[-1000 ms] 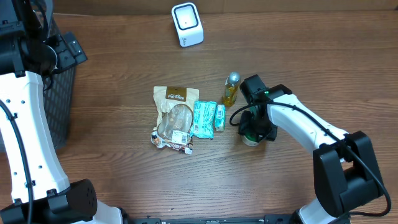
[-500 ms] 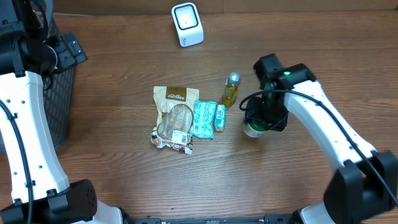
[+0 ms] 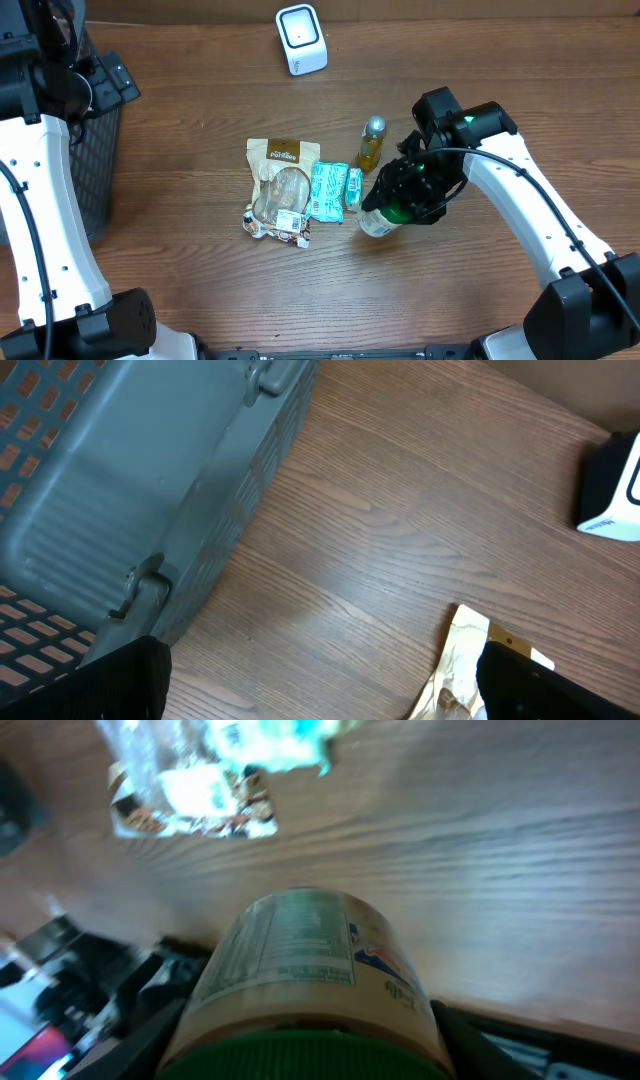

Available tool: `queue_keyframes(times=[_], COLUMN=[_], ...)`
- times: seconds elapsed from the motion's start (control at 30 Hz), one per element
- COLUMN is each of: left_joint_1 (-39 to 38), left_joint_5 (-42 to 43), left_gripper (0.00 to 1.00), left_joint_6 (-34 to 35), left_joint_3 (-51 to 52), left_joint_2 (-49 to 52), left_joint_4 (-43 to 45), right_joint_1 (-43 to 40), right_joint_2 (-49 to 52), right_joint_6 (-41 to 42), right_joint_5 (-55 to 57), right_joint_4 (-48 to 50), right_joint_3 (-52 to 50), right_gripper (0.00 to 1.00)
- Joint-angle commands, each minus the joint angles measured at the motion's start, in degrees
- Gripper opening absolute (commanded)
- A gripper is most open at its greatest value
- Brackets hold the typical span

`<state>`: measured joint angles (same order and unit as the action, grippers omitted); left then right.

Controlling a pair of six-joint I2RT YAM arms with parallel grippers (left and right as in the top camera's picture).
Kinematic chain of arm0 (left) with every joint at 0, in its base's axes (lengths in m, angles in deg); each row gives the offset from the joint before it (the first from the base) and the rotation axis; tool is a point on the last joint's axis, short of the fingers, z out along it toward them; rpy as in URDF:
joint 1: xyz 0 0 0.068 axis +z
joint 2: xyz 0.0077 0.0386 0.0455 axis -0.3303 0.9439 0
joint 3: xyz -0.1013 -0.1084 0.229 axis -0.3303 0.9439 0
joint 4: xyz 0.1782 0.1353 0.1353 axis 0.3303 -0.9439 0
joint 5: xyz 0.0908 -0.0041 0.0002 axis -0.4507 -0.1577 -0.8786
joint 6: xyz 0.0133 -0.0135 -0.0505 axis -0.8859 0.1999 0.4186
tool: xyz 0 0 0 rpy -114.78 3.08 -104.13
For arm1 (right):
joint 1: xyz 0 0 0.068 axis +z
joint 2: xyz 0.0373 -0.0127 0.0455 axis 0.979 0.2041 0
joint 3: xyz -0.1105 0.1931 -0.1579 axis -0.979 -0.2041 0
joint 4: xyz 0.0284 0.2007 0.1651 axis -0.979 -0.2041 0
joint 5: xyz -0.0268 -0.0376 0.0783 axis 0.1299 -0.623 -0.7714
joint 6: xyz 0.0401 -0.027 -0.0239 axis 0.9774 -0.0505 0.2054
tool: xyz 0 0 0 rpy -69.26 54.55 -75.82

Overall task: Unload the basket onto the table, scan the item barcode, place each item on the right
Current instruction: 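Lift the jar with the right gripper and tilt it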

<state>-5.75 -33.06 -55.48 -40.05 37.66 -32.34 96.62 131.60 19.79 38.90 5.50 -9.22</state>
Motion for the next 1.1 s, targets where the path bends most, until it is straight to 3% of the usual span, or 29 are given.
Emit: queue_keyframes(times=[0.0,0.37,0.7,1.07], left_joint_1=[-0.04,-0.04,-0.04,-0.04], left_joint_5=[0.28,0.28,0.28,0.28], left_gripper=[1.0,1.0,1.0,1.0], left_joint_6=[-0.2,-0.2,-0.2,-0.2], left_joint_3=[-0.44,-0.44,-0.44,-0.44], left_joint_2=[0.33,0.33,0.33,0.33], left_joint_4=[0.07,0.07,0.07,0.07], right_joint_1=[-0.04,-0.04,-0.04,-0.04], right_joint_2=[-1.11,-1.11,-1.11,-1.11], right_joint_6=[-0.35,-0.13,4.59,6.56], right_joint_5=[-8.28,-13.07,-20.55,-24.41], right_joint_4=[-0.28,-2.82,-9.14,-8.74], right_joint_3=[1.25,1.25,1.25,1.25], right_gripper=[0.51,0.24,0.15,0.14])
